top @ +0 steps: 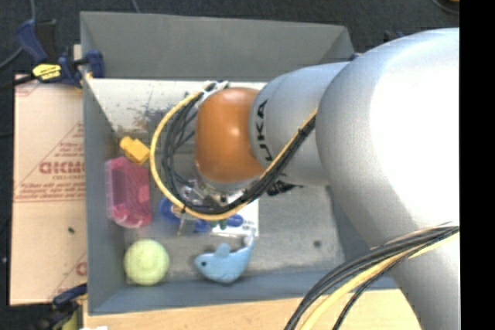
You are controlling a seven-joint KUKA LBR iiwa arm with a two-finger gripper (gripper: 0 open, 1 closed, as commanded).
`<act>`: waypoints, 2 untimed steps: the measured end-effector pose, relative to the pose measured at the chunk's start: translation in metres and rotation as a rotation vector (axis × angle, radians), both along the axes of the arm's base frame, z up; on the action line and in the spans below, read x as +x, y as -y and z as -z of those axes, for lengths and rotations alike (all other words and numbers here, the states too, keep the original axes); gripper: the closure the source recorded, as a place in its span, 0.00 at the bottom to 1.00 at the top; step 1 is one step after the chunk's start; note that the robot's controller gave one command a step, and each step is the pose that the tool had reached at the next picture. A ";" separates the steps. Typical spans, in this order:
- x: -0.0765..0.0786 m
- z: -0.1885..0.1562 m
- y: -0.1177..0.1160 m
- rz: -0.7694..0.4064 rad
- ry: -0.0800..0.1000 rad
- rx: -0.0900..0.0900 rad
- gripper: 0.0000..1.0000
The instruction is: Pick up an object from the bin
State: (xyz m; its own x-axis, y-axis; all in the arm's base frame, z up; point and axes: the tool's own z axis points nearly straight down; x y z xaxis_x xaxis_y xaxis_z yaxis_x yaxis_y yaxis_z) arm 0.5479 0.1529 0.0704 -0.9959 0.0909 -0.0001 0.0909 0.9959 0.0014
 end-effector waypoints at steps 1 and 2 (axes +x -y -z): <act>-0.001 -0.002 0.000 0.001 -0.002 0.000 1.00; 0.000 -0.010 0.000 0.001 -0.001 0.000 1.00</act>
Offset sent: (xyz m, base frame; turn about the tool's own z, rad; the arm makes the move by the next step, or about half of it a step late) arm -0.0002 -0.0002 0.0235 0.0000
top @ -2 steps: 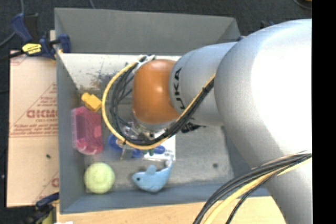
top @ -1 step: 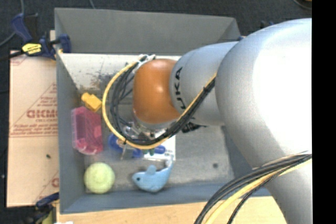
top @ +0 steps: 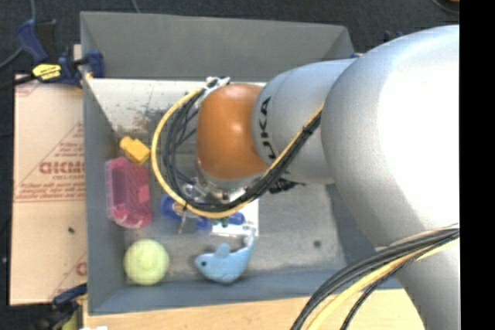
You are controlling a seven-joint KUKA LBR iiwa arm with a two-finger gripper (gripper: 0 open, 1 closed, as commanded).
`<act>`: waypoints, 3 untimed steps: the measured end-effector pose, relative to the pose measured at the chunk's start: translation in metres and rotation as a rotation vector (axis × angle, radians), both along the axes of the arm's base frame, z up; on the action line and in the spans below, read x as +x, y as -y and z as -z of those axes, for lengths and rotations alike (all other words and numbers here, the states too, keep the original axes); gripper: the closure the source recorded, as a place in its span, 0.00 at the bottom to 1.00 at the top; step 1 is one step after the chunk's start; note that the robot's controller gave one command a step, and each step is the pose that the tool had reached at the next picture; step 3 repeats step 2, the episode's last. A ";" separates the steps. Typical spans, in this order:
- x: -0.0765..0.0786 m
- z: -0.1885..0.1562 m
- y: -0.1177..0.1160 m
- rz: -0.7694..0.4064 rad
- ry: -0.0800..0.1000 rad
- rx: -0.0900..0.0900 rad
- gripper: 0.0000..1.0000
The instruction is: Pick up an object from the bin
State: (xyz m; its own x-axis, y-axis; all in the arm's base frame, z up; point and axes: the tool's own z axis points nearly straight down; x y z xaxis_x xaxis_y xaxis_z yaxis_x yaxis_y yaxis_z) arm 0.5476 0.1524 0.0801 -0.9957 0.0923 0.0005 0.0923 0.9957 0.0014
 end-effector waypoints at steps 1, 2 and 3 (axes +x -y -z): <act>-0.001 -0.010 0.000 0.001 -0.002 0.000 1.00; 0.000 -0.022 0.000 0.002 0.000 0.000 1.00; 0.000 -0.022 0.000 0.002 0.000 0.000 1.00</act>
Offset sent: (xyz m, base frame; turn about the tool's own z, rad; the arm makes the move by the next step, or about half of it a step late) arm 0.0001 0.0001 0.0421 0.0000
